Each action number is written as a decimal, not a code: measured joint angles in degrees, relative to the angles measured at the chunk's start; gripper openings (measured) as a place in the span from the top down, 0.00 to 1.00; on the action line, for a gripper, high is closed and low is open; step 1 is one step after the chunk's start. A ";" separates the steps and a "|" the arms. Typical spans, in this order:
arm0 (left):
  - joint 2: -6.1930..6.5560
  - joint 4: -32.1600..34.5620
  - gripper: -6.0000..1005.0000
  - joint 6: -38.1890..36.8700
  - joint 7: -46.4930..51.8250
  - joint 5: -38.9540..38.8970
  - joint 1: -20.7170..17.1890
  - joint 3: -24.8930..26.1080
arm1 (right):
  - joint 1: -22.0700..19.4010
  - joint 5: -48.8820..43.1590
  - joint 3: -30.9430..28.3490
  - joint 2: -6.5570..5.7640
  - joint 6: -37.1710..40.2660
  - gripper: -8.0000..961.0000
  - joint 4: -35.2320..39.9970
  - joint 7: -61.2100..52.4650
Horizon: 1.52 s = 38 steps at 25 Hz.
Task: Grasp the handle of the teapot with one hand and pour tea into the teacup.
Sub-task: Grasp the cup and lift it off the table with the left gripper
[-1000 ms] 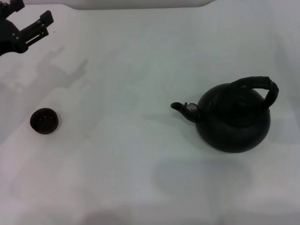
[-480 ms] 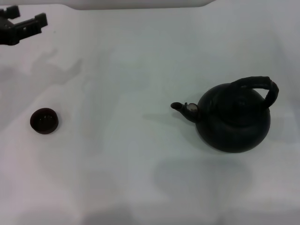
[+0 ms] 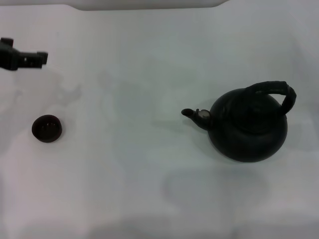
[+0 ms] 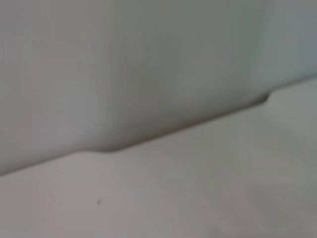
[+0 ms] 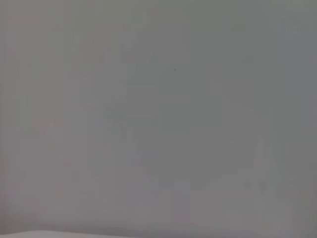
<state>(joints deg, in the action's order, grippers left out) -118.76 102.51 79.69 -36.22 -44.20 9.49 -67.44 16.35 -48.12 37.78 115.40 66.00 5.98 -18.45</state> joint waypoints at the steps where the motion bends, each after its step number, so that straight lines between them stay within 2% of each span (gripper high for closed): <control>1: -0.03 1.04 0.16 1.81 0.81 1.59 0.54 -0.22 | 0.00 0.02 -0.01 0.00 0.00 0.09 0.00 0.00; 4: -0.02 3.30 0.15 6.96 2.87 6.74 2.20 -1.59 | 0.00 0.04 -0.13 0.00 0.02 0.09 0.00 0.00; 8: -0.07 4.78 0.13 11.75 3.94 14.01 3.25 -6.67 | 0.00 0.05 -0.25 0.00 -0.04 0.09 0.00 0.00; 12: -0.11 4.21 0.13 11.60 4.10 18.66 2.71 -13.04 | 0.00 0.05 -0.31 0.00 -0.10 0.09 -0.12 0.00; 15: -0.15 3.27 0.13 11.38 4.43 20.13 2.48 -15.53 | 0.00 0.05 -0.24 0.00 -0.10 0.09 -0.16 0.00; 33: -0.16 -2.44 0.13 8.16 4.90 20.80 1.66 -15.95 | 0.03 0.04 -0.02 0.00 -0.08 0.09 -0.01 0.00; 38: -0.16 -6.40 0.13 6.03 5.08 20.85 2.13 -16.52 | 0.10 0.04 -0.01 0.00 -0.08 0.09 0.00 0.00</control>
<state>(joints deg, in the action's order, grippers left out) -118.91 96.11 85.72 -31.14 -23.35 11.62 -83.96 16.45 -48.08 37.78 115.40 65.92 5.98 -18.45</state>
